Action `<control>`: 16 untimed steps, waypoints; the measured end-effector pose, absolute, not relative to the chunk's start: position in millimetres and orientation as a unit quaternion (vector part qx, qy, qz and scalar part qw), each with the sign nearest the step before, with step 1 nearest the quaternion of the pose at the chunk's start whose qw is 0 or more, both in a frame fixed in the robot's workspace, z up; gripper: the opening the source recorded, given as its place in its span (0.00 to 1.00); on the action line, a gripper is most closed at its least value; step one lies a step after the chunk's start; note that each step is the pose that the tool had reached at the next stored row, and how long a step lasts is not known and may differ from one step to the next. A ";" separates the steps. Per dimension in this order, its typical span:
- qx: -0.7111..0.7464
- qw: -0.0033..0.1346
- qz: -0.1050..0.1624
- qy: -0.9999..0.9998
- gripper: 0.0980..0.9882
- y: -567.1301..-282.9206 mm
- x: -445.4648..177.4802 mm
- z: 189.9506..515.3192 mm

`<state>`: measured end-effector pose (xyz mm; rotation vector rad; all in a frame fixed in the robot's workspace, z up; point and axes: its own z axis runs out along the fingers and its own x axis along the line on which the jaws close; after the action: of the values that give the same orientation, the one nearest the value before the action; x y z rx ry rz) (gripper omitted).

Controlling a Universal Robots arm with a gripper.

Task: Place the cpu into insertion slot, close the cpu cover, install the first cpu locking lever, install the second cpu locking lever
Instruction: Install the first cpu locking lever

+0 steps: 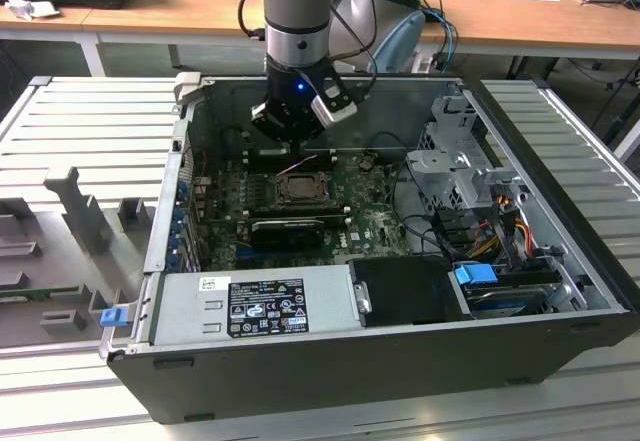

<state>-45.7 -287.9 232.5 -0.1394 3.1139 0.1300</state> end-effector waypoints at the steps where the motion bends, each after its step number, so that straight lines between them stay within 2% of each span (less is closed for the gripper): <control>1: -0.045 0.011 0.042 0.998 0.01 -287.4 -45.4 232.2; 16: -0.045 0.011 0.042 0.998 0.01 -284.1 -32.8 225.3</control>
<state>-32.8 -284.1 225.3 -0.1391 3.1141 0.1298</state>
